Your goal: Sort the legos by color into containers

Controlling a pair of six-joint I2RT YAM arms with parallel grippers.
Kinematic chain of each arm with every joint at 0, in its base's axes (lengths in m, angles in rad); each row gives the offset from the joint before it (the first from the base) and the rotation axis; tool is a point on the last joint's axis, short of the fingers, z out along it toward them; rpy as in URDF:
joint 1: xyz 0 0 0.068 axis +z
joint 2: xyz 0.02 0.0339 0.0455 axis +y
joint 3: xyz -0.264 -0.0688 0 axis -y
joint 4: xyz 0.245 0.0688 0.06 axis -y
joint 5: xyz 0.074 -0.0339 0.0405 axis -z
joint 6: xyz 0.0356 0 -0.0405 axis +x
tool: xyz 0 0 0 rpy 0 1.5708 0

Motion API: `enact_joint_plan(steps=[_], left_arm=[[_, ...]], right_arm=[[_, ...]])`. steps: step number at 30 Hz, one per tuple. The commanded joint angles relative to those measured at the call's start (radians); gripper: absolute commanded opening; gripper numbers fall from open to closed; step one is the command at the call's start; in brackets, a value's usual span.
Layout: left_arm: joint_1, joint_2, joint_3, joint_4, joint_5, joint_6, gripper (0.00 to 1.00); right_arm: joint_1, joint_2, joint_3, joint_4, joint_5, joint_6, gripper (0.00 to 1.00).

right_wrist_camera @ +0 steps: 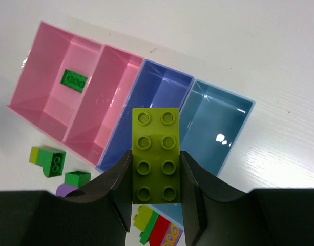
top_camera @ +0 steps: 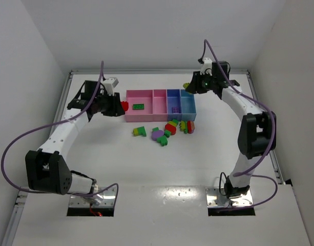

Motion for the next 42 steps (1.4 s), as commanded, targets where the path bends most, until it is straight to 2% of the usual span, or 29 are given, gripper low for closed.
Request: enact_joint_plan(steps=[1, 8, 13, 14, 16, 18, 20, 21, 24, 27, 28, 29, 30, 31, 32, 34, 37, 42], left_arm=[[0.011, 0.018, 0.070, 0.047, -0.025, -0.010, 0.00], [0.011, 0.050, 0.102, 0.047, -0.025, -0.010, 0.00], [0.011, 0.059, 0.102, 0.056, -0.016, -0.010, 0.00], [0.011, 0.059, 0.102, 0.056, -0.016, -0.010, 0.00], [0.011, 0.059, 0.102, 0.056, -0.016, -0.019, 0.00], [0.011, 0.059, 0.102, 0.056, -0.016, -0.019, 0.00], [0.011, 0.059, 0.102, 0.056, -0.016, -0.019, 0.00], [0.011, 0.059, 0.102, 0.056, -0.006, -0.019, 0.00], [0.011, 0.059, 0.102, 0.056, 0.021, -0.019, 0.00], [0.011, 0.059, 0.082, 0.082, 0.151, -0.010, 0.00], [0.011, 0.059, 0.082, 0.093, 0.206, 0.000, 0.00], [0.011, 0.059, 0.073, 0.104, 0.335, 0.000, 0.00], [0.011, 0.072, 0.073, 0.104, 0.403, 0.019, 0.00], [0.011, 0.081, 0.061, 0.104, 0.466, 0.031, 0.00], [0.011, 0.081, 0.061, 0.113, 0.544, 0.042, 0.00], [0.000, 0.093, 0.061, 0.113, 0.590, 0.042, 0.02], [-0.021, 0.112, 0.061, 0.122, 0.643, 0.042, 0.02], [-0.061, 0.121, 0.061, 0.132, 0.676, 0.020, 0.02]], right_arm=[[0.017, 0.034, -0.004, -0.002, 0.062, 0.052, 0.00], [0.027, 0.082, -0.004, -0.002, 0.096, 0.084, 0.01], [0.036, 0.112, -0.004, -0.013, 0.139, 0.093, 0.13], [0.036, 0.112, -0.004, -0.013, 0.139, 0.093, 0.26], [0.036, 0.112, -0.004, -0.013, 0.154, 0.093, 0.33], [0.036, 0.112, -0.015, -0.013, 0.154, 0.093, 0.49], [0.036, 0.112, -0.015, -0.013, 0.165, 0.093, 0.57], [0.036, 0.112, -0.015, -0.013, 0.165, 0.084, 0.67], [0.036, 0.103, -0.015, 0.001, 0.141, 0.084, 0.77], [0.036, 0.059, -0.015, 0.053, -0.028, 0.075, 0.77], [0.022, 0.059, -0.006, 0.086, -0.239, 0.075, 0.77], [0.022, 0.046, -0.006, 0.128, -0.354, 0.087, 0.77], [0.022, 0.046, 0.005, 0.204, -0.452, 0.128, 0.77], [0.022, 0.046, 0.023, 0.240, -0.613, 0.151, 0.77], [0.033, 0.057, 0.036, 0.274, -0.686, 0.170, 0.77], [0.062, 0.071, 0.057, 0.359, -0.836, 0.233, 0.77], [0.105, 0.071, 0.030, 0.552, -0.921, 0.361, 0.77], [0.168, 0.094, 0.059, 0.553, -0.981, 0.362, 0.77]])
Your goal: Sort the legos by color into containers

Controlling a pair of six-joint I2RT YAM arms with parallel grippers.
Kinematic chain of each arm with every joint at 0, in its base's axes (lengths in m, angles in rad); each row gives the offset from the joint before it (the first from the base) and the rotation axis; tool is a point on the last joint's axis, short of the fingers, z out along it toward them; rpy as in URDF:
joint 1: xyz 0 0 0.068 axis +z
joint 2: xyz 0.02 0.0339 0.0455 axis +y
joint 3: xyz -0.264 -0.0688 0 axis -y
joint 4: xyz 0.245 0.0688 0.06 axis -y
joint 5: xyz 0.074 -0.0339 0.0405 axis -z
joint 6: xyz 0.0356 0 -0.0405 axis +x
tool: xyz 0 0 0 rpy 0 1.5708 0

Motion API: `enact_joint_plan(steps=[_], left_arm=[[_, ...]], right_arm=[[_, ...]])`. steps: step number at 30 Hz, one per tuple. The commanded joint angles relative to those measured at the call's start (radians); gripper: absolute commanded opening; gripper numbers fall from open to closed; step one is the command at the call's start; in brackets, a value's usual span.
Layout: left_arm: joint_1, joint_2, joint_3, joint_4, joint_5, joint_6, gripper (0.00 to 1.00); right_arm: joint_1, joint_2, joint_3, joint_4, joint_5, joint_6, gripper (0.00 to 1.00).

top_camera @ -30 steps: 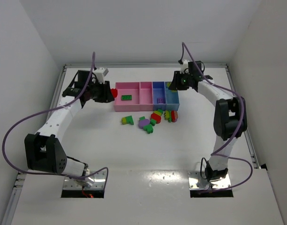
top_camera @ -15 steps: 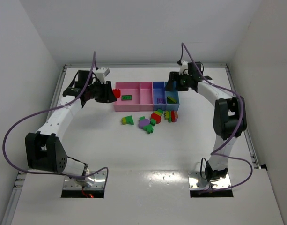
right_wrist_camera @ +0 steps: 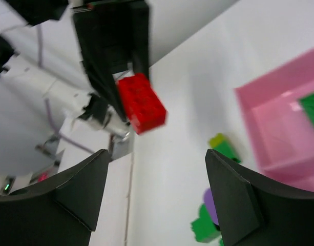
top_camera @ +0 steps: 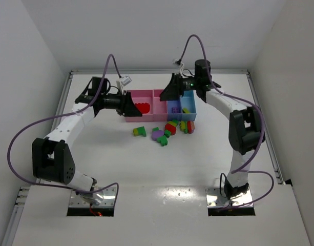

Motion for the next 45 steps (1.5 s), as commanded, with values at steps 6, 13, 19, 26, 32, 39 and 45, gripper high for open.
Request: enact_joint_plan(steps=[6, 13, 19, 26, 32, 39, 45], left_arm=[[-0.074, 0.017, 0.007, 0.044, 0.128, -0.002, 0.00], [-0.083, 0.044, 0.036, 0.044, 0.156, -0.002, 0.00], [-0.101, 0.054, 0.055, 0.053, 0.165, -0.002, 0.00], [-0.110, 0.054, 0.055, 0.063, 0.156, -0.002, 0.00], [-0.110, 0.054, 0.073, 0.063, 0.124, -0.002, 0.00], [-0.110, 0.044, 0.082, 0.063, 0.078, -0.002, 0.00], [-0.110, 0.044, 0.073, 0.063, 0.078, -0.002, 0.00]], right_arm=[[0.096, 0.019, 0.119, 0.122, -0.194, 0.038, 0.78], [0.126, 0.050, 0.145, 0.111, -0.250, 0.038, 0.78], [0.136, 0.050, 0.082, 0.129, -0.260, 0.038, 0.75], [0.145, 0.059, 0.064, 0.140, -0.250, 0.047, 0.74], [0.165, 0.068, 0.046, 0.140, -0.241, 0.047, 0.65], [0.183, 0.050, 0.013, 0.140, -0.241, 0.047, 0.57], [0.183, 0.050, 0.013, 0.140, -0.212, 0.047, 0.28]])
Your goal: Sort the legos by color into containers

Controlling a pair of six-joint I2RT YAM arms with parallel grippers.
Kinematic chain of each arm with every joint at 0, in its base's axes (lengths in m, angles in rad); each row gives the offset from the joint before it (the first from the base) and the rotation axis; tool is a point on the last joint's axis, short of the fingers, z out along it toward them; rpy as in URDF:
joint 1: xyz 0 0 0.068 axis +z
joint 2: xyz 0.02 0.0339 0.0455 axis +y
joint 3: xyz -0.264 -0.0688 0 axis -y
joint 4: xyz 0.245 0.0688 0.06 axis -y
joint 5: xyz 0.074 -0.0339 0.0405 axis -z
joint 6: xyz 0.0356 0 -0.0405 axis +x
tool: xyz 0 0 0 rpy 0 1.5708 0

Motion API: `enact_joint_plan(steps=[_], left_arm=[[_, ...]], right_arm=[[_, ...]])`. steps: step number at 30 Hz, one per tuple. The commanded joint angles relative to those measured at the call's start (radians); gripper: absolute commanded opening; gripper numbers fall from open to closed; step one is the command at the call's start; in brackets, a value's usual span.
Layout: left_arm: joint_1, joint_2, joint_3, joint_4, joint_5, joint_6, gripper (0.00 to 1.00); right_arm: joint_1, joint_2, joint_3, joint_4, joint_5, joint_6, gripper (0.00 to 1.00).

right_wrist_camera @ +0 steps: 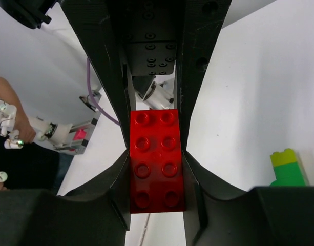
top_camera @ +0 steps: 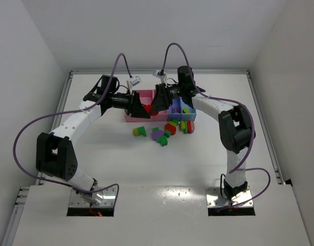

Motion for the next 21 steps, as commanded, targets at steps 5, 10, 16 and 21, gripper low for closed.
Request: enact_joint_plan(steps=[5, 10, 16, 21], left_arm=[[-0.014, -0.032, -0.014, 0.034, -0.018, 0.018, 0.00], [-0.023, -0.041, -0.034, 0.034, -0.018, 0.018, 0.00], [-0.023, -0.041, -0.044, 0.034, -0.018, 0.018, 0.00], [-0.023, -0.041, -0.044, 0.034, -0.018, 0.018, 0.00]], right_arm=[[0.009, -0.019, 0.037, 0.027, -0.006, -0.006, 0.31], [0.009, -0.019, 0.076, -0.004, -0.006, -0.006, 0.57], [0.009, -0.019, 0.096, -0.024, -0.006, -0.006, 0.61], [0.009, -0.019, 0.087, -0.033, -0.015, -0.006, 0.52]])
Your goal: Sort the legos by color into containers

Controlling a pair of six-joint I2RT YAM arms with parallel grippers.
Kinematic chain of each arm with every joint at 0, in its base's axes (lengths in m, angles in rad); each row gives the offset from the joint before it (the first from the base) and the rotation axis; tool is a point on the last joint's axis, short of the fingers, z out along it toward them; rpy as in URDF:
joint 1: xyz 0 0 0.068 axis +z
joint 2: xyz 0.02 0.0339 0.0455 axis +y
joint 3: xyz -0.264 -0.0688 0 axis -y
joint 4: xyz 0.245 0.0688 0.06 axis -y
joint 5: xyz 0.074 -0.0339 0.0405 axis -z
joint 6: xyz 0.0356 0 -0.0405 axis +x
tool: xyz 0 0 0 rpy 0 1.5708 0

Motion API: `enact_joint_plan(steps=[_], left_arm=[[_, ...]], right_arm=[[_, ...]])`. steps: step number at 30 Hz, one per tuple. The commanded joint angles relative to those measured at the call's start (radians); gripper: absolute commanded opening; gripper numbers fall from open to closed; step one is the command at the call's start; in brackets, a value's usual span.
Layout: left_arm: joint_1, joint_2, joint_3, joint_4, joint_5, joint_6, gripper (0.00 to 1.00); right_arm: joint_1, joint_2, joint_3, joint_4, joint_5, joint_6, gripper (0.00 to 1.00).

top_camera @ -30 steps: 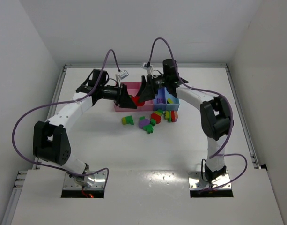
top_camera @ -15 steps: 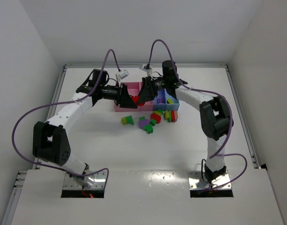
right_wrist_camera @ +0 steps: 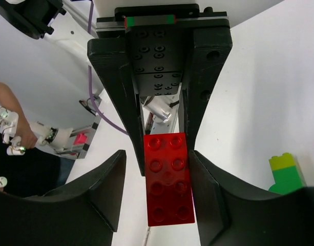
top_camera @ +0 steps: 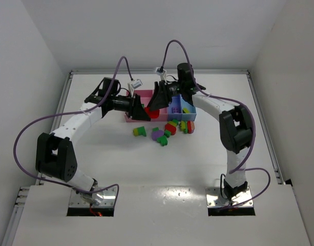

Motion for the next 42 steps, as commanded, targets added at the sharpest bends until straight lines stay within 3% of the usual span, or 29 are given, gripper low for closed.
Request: enact_joint_plan(steps=[1, 2, 6, 12, 24, 26, 27, 29, 34, 40, 42], left_arm=[[-0.008, -0.031, -0.005, 0.021, 0.002, 0.017, 0.00], [-0.008, -0.031, 0.004, 0.021, 0.002, 0.017, 0.00], [-0.008, -0.022, 0.013, 0.021, 0.002, 0.017, 0.00], [-0.017, -0.022, 0.023, 0.021, 0.002, 0.017, 0.00], [-0.027, -0.031, 0.023, 0.021, 0.002, 0.007, 0.00], [-0.027, -0.031, 0.023, 0.021, 0.002, 0.007, 0.00], [-0.027, -0.031, 0.023, 0.021, 0.002, 0.007, 0.00], [-0.027, -0.031, 0.023, 0.021, 0.002, 0.007, 0.00], [-0.027, -0.031, 0.032, 0.021, -0.007, 0.007, 0.00], [-0.027, -0.031, 0.041, 0.021, -0.007, 0.007, 0.00], [-0.027, -0.031, 0.041, 0.021, -0.016, 0.007, 0.00]], right_arm=[[0.008, -0.019, 0.031, 0.019, -0.038, -0.011, 0.52], [0.008, -0.019, 0.031, 0.019, -0.038, -0.011, 0.57], [0.008, -0.010, 0.020, 0.019, -0.038, -0.011, 0.59], [0.008, -0.010, -0.001, 0.019, -0.038, -0.011, 0.72], [0.008, -0.001, -0.010, 0.028, -0.020, -0.011, 0.72], [0.008, 0.008, -0.010, 0.028, -0.011, -0.011, 0.70], [0.008, 0.008, -0.010, 0.028, -0.011, -0.011, 0.63], [0.008, 0.008, -0.010, 0.028, -0.011, -0.011, 0.58], [0.008, 0.008, -0.023, 0.028, -0.020, -0.011, 0.52], [0.008, 0.008, -0.041, 0.038, -0.020, -0.011, 0.52], [0.008, 0.008, -0.041, 0.038, -0.020, -0.011, 0.46]])
